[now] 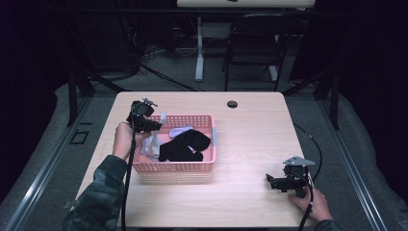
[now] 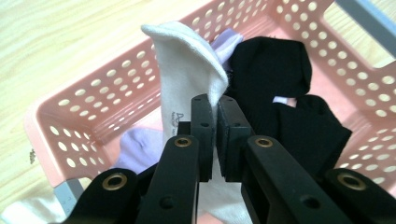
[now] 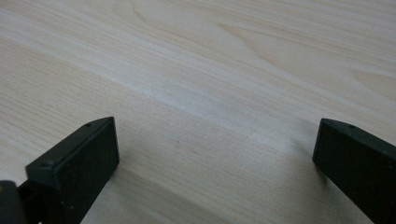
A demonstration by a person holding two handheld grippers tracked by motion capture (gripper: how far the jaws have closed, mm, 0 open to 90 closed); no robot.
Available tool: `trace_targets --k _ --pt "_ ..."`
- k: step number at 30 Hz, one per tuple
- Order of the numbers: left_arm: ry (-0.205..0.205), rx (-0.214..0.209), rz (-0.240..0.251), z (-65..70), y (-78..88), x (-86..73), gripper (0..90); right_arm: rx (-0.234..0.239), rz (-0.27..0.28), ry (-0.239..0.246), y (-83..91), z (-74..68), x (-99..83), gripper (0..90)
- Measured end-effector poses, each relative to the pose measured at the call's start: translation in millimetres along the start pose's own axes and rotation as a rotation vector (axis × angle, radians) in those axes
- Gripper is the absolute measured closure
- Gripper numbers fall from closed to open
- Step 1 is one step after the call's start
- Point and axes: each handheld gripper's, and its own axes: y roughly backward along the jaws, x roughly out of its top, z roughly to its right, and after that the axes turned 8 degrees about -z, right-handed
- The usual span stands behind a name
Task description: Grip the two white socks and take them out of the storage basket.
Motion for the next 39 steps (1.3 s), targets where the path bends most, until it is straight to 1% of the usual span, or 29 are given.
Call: trace_targets --k 3,9,11,14,18,22,29,34,35,39 --pt "-0.003 -0.002 0.011 0.3 7.0 1.4 86.4 0.000 0.000 0.000 0.0 0.0 0.0 0.0" --pt "-0.013 0.009 0.036 0.7 20.3 3.7 86.4 0.000 0.000 0.000 0.0 0.0 0.0 0.0" --pt "-0.008 0.007 0.054 -0.1 26.3 4.4 86.4 0.000 0.000 0.000 0.0 0.0 0.0 0.0" --pt "-0.007 0.017 0.072 -1.5 34.9 5.6 86.4 0.000 0.000 0.000 0.0 0.0 0.0 0.0" --pt "-0.003 0.025 0.087 -4.1 45.2 6.7 86.4 0.000 0.000 0.000 0.0 0.0 0.0 0.0" --pt "0.007 0.021 0.112 -8.7 57.6 6.8 86.4 0.000 0.000 0.000 0.0 0.0 0.0 0.0" --pt "0.024 0.048 0.149 -17.2 78.1 4.0 86.4 0.000 0.000 0.000 0.0 0.0 0.0 0.0" --pt "0.045 0.064 0.173 -27.1 91.7 -3.5 86.4 0.000 0.000 0.000 0.0 0.0 0.0 0.0" --pt "0.053 0.067 0.184 -29.7 95.0 -6.1 86.4 0.000 0.000 0.000 0.0 0.0 0.0 0.0" --pt "0.074 0.077 0.201 -37.8 104.5 -14.0 86.4 0.000 0.000 0.000 0.0 0.0 0.0 0.0"
